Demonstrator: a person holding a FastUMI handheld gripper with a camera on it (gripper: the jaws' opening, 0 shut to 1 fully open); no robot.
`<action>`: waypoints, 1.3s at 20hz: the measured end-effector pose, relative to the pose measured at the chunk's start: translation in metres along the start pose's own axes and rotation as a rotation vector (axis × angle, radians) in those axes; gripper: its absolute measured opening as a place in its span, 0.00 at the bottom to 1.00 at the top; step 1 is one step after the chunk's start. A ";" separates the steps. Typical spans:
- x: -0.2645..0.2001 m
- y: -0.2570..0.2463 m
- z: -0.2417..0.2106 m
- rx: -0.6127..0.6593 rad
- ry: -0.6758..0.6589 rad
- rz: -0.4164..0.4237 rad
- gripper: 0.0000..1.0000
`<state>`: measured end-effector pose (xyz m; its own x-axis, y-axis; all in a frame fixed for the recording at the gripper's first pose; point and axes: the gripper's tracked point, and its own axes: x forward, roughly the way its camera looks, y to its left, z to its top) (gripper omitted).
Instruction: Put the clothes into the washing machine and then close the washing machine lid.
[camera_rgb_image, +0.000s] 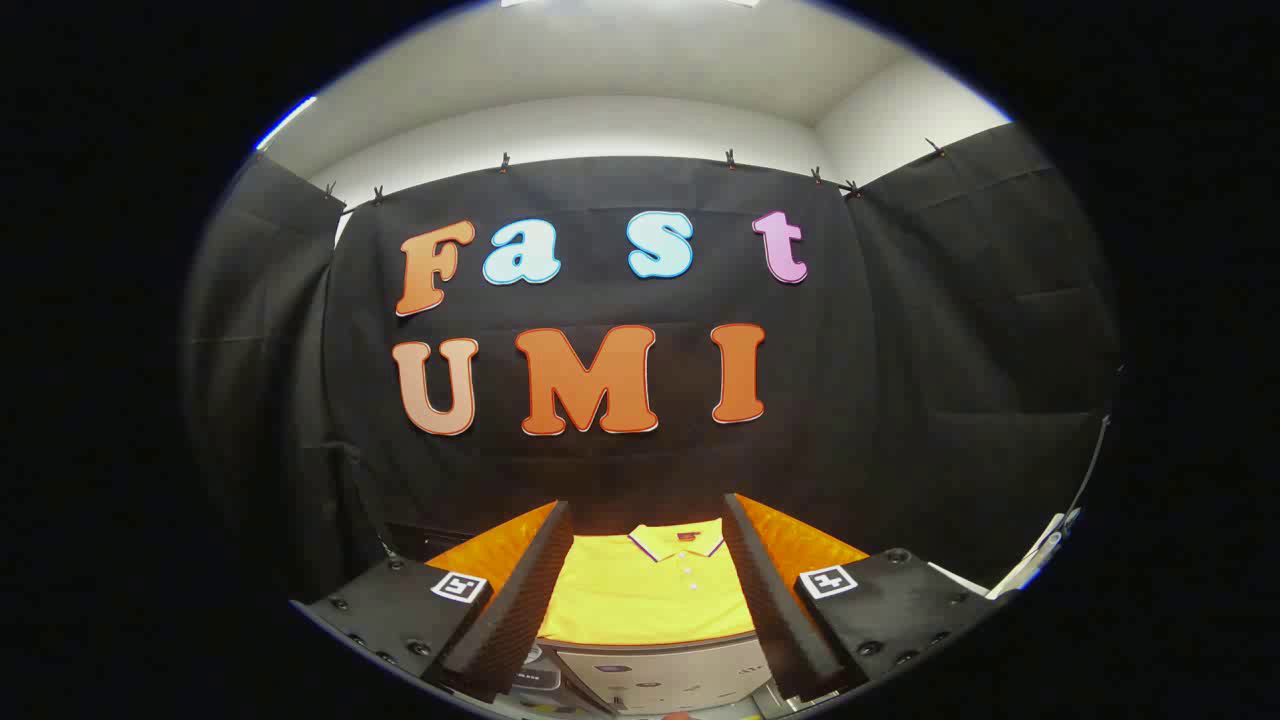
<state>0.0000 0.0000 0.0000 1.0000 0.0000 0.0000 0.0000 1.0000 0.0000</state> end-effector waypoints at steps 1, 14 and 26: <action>0.001 0.000 0.000 0.000 0.001 -0.002 0.98; 0.006 -0.003 -0.001 -0.011 0.008 -0.009 0.98; 0.050 -0.016 -0.023 -0.010 0.056 -0.005 0.98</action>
<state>0.0502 -0.0162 -0.0230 0.9984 -0.0052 -0.0564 0.0046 0.9999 -0.0103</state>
